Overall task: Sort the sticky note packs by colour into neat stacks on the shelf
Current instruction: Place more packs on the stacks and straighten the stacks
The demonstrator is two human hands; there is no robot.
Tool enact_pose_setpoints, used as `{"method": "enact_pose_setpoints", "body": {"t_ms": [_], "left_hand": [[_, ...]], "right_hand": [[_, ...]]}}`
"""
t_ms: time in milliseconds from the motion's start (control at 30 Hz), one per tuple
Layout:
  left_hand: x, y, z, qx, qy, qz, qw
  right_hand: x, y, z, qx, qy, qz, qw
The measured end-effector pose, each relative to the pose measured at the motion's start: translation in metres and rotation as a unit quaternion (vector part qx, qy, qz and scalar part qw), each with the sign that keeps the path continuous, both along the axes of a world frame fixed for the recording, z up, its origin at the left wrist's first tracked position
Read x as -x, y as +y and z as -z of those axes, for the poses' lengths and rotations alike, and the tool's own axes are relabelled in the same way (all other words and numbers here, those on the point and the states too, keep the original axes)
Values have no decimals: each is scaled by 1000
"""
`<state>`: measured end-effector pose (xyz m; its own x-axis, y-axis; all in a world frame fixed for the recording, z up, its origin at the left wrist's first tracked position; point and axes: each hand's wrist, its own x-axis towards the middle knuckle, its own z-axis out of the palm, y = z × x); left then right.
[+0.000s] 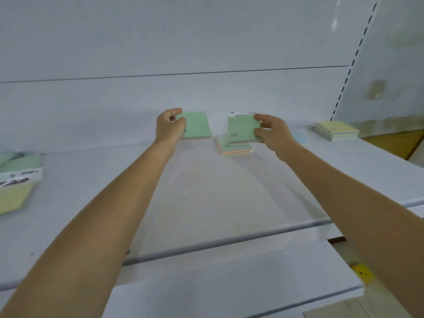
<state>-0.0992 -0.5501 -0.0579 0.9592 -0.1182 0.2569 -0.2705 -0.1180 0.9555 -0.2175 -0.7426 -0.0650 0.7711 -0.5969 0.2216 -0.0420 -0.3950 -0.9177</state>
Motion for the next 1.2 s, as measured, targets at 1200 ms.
{"method": "enact_pose_setpoints", "body": {"t_ms": [1200], "left_hand": [[22,-91,17,-279,-14,59,958]], "right_hand": [[19,-21,39,279,193,-135,931]]}}
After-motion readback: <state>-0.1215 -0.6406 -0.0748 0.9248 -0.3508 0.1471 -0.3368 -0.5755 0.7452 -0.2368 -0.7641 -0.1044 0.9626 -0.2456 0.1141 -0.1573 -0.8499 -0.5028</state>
